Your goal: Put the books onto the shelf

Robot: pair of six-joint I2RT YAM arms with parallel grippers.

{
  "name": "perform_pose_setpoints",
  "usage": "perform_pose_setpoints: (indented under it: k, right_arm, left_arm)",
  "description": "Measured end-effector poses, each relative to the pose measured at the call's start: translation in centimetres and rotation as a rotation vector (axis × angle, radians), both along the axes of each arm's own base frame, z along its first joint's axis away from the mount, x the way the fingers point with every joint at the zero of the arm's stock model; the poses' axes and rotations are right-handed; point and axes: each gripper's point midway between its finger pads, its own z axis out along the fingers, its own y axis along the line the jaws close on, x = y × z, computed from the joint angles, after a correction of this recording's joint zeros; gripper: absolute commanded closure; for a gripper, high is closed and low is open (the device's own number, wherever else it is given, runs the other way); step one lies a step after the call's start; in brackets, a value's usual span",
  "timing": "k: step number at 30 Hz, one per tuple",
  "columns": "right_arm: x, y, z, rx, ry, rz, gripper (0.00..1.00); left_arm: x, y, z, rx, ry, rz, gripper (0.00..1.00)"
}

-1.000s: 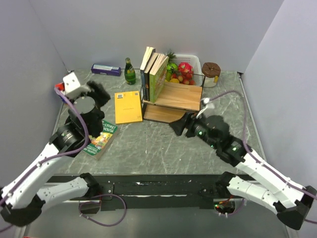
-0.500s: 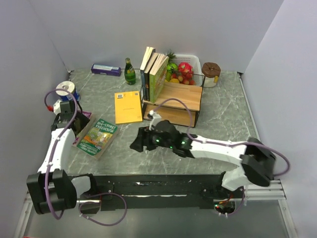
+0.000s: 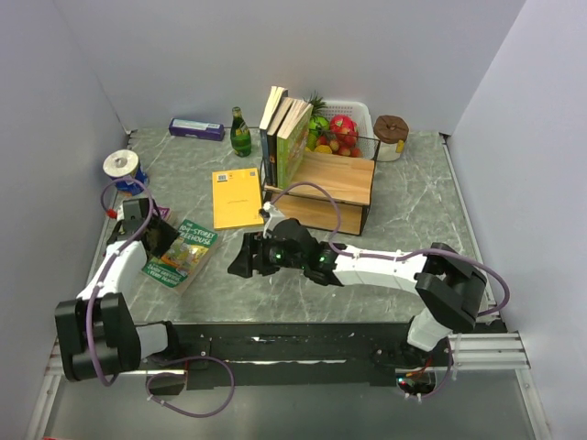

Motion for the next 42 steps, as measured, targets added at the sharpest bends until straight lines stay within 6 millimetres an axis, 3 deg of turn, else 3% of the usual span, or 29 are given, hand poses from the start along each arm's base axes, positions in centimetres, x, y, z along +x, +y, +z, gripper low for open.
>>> perform_pose_setpoints:
  k: [10, 13, 22, 26, 29, 36, 42]
  right_arm:
    - [-1.8, -0.5, -1.9, -0.045, 0.002, 0.037, 0.23]
    - [-2.4, -1.0, -2.3, -0.057, 0.004, 0.044, 0.23]
    - [-2.5, -1.9, -1.8, -0.061, -0.027, 0.029, 0.22]
    - [-1.9, -2.8, -1.8, -0.094, -0.050, -0.011, 0.21]
    - [-1.5, -3.9, -2.4, -0.134, -0.065, -0.047, 0.21]
    - [-1.8, -7.6, -6.4, -0.272, -0.047, -0.106, 0.20]
    - [-3.1, -9.8, -9.7, -0.341, 0.007, -0.110, 0.20]
  left_arm:
    - [1.9, 2.4, -2.6, 0.054, 0.071, 0.110, 0.55]
    - [2.6, 3.1, -2.5, 0.077, 0.071, 0.141, 0.55]
    - [3.6, 4.3, -3.9, 0.113, 0.117, 0.182, 0.58]
    - [3.6, 3.2, -4.9, 0.114, 0.145, 0.148, 0.57]
    - [3.7, 1.1, -5.1, 0.110, 0.138, 0.093, 0.58]
    - [0.9, -3.0, -4.7, 0.040, 0.110, 0.015, 0.59]
    - [-1.1, -6.9, -2.3, -0.019, 0.015, -0.062, 0.59]
